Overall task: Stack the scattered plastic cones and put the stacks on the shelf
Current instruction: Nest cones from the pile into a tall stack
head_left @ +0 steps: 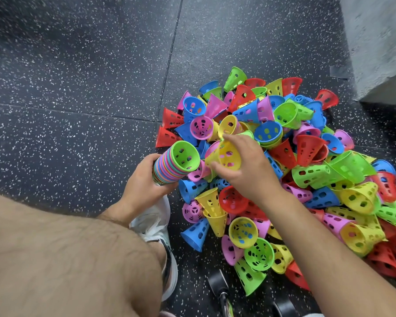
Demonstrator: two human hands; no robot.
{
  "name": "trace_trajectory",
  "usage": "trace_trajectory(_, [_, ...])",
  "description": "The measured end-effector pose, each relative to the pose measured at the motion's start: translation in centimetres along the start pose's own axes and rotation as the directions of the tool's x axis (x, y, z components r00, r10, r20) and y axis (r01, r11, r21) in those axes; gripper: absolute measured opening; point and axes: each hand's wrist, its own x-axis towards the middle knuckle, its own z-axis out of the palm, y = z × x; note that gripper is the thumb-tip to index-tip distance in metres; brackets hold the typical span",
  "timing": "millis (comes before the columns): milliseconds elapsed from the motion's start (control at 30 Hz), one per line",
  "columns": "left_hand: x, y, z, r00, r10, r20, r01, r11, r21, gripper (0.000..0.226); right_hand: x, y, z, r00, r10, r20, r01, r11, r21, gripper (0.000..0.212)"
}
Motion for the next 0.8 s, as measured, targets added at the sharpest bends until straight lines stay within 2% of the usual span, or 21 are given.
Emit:
trace_trajectory(67, [0.1,0.2,0.1,1.000,0.011,0.010,-0.012,1.000,0.018,0.068,0.0,-0.8,-0.7,0.994,0.058,-0.096,-0.046,0.991,0.125,0.065])
trace_trajectory(133, [0.1,0.4,0.4,1.000,0.016,0.025,-0.017,0.999,0.029,0.071,0.2,-1.9,-0.9,0.995,0.037,-0.096,-0.022,0.988,0.154,0.065])
trace_trajectory(233, [-0.1,0.8,0.6,0.999,0.016,0.036,-0.017,1.000,0.020,0.073,0.2,-3.2,-0.2,0.997,-0.043,0.067,0.033,0.988,0.151,0.076])
trace_trajectory(300, [-0.1,0.9,0.5,0.999,0.017,0.033,-0.018,1.000,0.018,0.073,0.0,-3.4,0.4,0.982,-0.014,0.188,-0.013,0.990,0.144,0.093])
trace_trajectory(367, [-0.1,0.9,0.1,1.000,0.012,0.025,-0.013,1.000,0.013,0.073,-0.4,-3.1,0.9,0.973,0.040,0.228,-0.074,0.987,0.140,0.098])
trace_trajectory(433, [-0.1,0.8,-0.3,1.000,0.003,0.023,-0.003,1.000,0.013,0.073,-1.2,-2.6,1.3,0.977,0.086,0.195,-0.119,0.980,0.162,0.085])
trace_trajectory(500, [-0.2,0.6,-0.8,1.000,0.002,0.020,-0.002,1.000,0.019,0.073,-2.1,-1.9,2.1,0.980,0.132,0.151,-0.161,0.966,0.204,0.062])
trace_trajectory(567, [-0.4,0.3,-1.2,1.000,-0.004,0.013,0.004,1.000,0.018,0.072,-2.9,-1.4,3.1,0.978,0.148,0.147,-0.172,0.970,0.169,0.036])
trace_trajectory(633, [-0.7,0.2,-1.7,1.000,-0.016,0.009,0.016,1.000,0.004,0.074,-3.5,-1.0,4.3,0.974,0.079,0.213,-0.088,0.995,0.036,0.026])
trace_trajectory(733, [-0.9,0.1,-2.2,1.000,-0.029,0.003,0.030,0.999,-0.015,0.074,-4.3,-0.9,6.2,0.924,-0.069,0.377,0.136,0.979,-0.154,0.037])
trace_trajectory(800, [-0.8,0.1,-2.3,1.000,-0.027,0.001,0.027,0.999,-0.017,0.071,-4.7,-1.2,6.9,0.892,-0.117,0.437,0.217,0.958,-0.188,0.041])
